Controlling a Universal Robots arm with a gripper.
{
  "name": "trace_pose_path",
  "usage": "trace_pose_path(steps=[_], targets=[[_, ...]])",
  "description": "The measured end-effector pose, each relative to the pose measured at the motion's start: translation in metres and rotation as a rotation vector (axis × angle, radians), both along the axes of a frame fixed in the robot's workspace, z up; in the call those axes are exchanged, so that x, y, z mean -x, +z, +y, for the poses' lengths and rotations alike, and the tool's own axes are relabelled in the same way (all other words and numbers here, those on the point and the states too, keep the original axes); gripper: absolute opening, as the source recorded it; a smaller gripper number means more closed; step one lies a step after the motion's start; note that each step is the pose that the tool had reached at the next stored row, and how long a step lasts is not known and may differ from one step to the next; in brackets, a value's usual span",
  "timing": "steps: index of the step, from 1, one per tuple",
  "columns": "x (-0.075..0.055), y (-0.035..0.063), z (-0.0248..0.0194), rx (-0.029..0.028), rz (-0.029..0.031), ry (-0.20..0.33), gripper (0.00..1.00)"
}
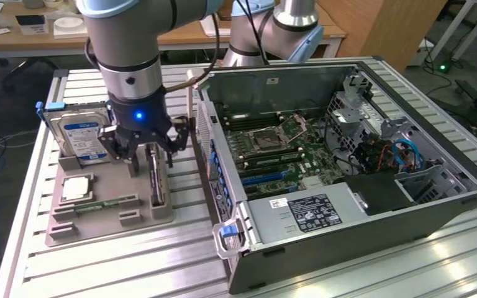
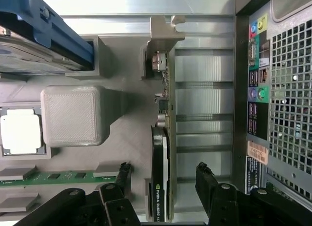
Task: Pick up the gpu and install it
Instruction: 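Pick up the gpu and move the gpu toward the slot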
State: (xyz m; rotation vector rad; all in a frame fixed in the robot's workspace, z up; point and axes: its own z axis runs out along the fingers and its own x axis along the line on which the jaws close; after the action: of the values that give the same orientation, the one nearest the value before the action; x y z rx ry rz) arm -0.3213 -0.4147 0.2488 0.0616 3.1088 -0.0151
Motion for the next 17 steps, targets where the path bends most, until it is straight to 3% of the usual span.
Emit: trace_pose_path(steps=[7, 11, 17], targets=[[0.0, -0.0079, 0.001, 0.0067, 0.0, 0.0, 0.65], [-0.001, -0.0108, 0.0043, 0.0142, -0.0002, 0.0, 0.65], [-0.001, -0.0154, 0.0045, 0.0197, 0.0, 0.0, 0.65]])
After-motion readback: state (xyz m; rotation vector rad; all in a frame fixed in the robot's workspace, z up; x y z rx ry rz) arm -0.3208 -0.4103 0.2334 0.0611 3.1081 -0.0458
